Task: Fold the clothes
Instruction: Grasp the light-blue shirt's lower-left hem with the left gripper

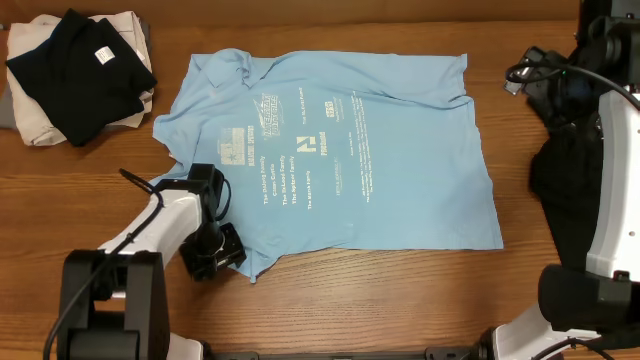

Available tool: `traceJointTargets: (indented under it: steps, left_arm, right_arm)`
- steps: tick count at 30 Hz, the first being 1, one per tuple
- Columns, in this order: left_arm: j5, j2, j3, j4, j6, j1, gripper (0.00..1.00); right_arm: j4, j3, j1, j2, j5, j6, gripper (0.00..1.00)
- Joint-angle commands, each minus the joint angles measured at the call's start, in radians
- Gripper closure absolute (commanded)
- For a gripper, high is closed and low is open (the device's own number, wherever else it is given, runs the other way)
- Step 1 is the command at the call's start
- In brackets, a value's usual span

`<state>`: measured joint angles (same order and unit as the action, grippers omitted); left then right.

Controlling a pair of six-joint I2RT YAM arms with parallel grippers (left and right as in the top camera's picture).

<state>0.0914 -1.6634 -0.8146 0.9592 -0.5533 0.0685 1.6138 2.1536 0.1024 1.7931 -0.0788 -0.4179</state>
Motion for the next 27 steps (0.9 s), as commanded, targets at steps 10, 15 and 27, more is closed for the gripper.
traceJointTargets:
  steps: [10,15,27]
  left_arm:
    - [-0.068,-0.075,0.033,-0.036,0.000,-0.004,0.96]
    - [-0.069,-0.068,0.018,0.023,0.000,-0.004,0.96]
    - [-0.073,0.037,-0.002,0.061,0.024,-0.004,0.96]
  right_arm:
    - [-0.076,-0.175,0.027,0.003,-0.011,-0.019,0.04]
    - [-0.192,-0.396,0.094,0.003,0.014,-0.054,0.04]
    - [-0.295,-0.745,0.131,0.003,0.135,-0.024,0.09]
